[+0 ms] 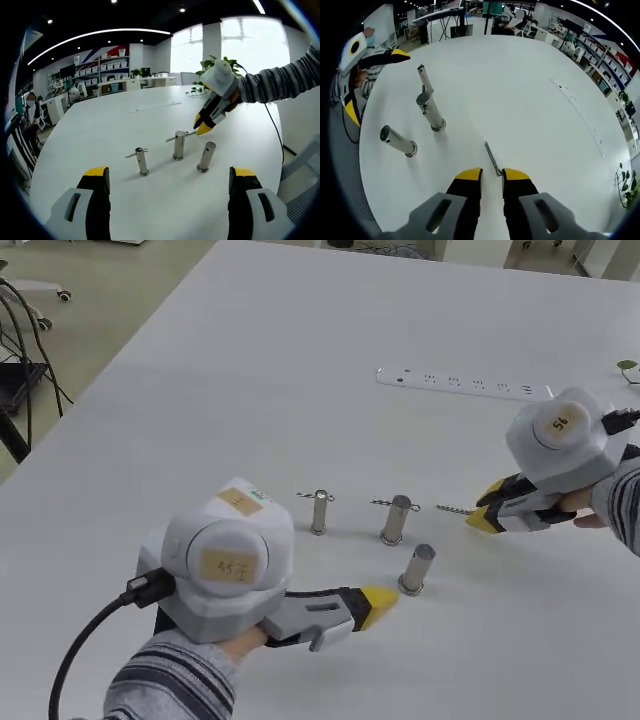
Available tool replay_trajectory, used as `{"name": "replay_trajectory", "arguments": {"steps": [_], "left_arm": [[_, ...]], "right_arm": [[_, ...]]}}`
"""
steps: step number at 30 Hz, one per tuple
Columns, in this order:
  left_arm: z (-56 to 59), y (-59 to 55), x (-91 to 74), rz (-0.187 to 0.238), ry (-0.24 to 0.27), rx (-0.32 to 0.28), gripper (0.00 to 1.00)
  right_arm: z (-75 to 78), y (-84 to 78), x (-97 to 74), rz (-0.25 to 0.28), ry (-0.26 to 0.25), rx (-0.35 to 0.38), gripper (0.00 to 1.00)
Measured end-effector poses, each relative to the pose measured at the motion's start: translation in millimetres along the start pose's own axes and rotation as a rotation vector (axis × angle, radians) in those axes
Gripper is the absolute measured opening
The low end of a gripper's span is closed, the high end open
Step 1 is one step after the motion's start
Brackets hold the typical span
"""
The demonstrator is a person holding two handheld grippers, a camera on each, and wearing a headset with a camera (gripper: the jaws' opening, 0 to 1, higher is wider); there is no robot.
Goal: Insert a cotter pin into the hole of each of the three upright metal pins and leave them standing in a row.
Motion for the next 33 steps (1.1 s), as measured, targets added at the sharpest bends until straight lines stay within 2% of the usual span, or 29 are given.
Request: {"name": "replay_trajectory", "arguments": {"steps": [10,12,16,23,27,33], "left_arm": [[1.1,-0.9,0.4,-0.007,-0.005,0.004,0.96],[1.8,-0.9,-0.1,-0.008,-0.008,0.004,0.96],[2.7,-1.1,-0.5,-0.008,-0.011,0.005,0.95],[2.3,-1.2,-0.7,-0.006,-0.016,-0.010,0.94],[3.6,0.8,-0.7,0.008,-0.037,-0.031,0.90],[8.1,2.0,-0.1,0.008,-0.061,-0.015,0.86]], "right_arm": [[9.2,-2.8,3.8,0.009,0.034,0.063,0.07],[6.9,-3.2,4.4,0.020,0.060,0.098,0.04],[4.6,-4.2,3.7,0.004,0.030,0.076,0.00],[-2.0,-3.2,2.6,-0.017,0.014,0.023,0.00],[-7.8,-0.3,-3.0,-0.003,-0.004,-0.019,0.00],[-22.7,7.7,-18.2,0.031,-0.021,-0.078,0.00]]}}
Point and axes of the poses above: the centre of the closed fingertips' face, and the gripper's own axes: x roughly forward along the fingers, z roughly to its right, y roughly out of its top, the point moved 7 cm from there along -x, roughly backward along the fingers, and after that the axes turned 11 degrees about y, right-handed, at the moved point
